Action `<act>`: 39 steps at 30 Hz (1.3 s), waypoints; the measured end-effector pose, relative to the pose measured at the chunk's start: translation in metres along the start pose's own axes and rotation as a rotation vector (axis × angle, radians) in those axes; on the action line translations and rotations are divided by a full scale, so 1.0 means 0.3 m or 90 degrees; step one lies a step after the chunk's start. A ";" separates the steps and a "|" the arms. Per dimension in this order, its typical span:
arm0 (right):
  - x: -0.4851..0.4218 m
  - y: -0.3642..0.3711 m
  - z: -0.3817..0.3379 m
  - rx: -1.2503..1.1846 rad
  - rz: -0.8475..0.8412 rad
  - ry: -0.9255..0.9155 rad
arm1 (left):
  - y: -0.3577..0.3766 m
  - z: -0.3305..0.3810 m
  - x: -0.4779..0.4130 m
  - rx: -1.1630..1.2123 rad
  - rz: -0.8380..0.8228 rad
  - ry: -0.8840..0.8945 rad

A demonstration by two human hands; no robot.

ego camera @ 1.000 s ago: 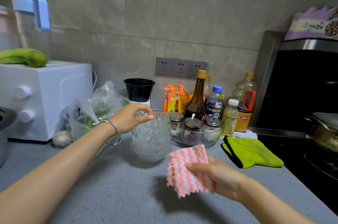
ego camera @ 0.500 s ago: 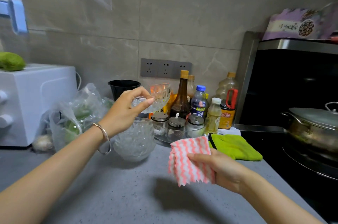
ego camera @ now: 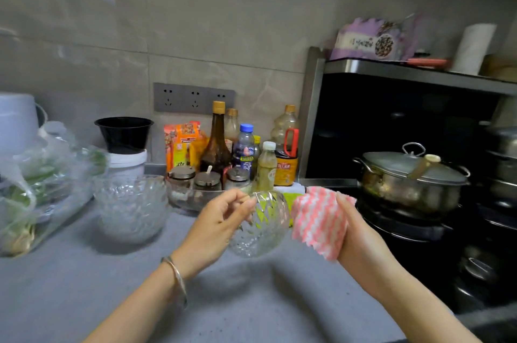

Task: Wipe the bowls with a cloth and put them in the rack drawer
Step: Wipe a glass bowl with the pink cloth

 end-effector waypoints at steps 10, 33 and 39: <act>0.239 0.158 0.077 0.614 0.123 -0.438 | 0.123 0.064 0.138 0.017 0.219 -0.041; 0.373 0.353 0.063 0.402 0.195 -0.543 | 0.006 0.260 0.307 -0.041 0.414 -0.060; 0.333 0.342 0.018 0.295 0.112 -0.481 | -0.007 0.299 0.320 -0.065 0.388 -0.037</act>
Point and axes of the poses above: each hand's wrist, its own x-axis away from the middle knuckle, its own y-axis out of the palm, z = x × y, the point moved 8 cm from there along -x, towards the middle knuckle, and after that the axes turned 14 degrees about y, right-handed, at the moved point
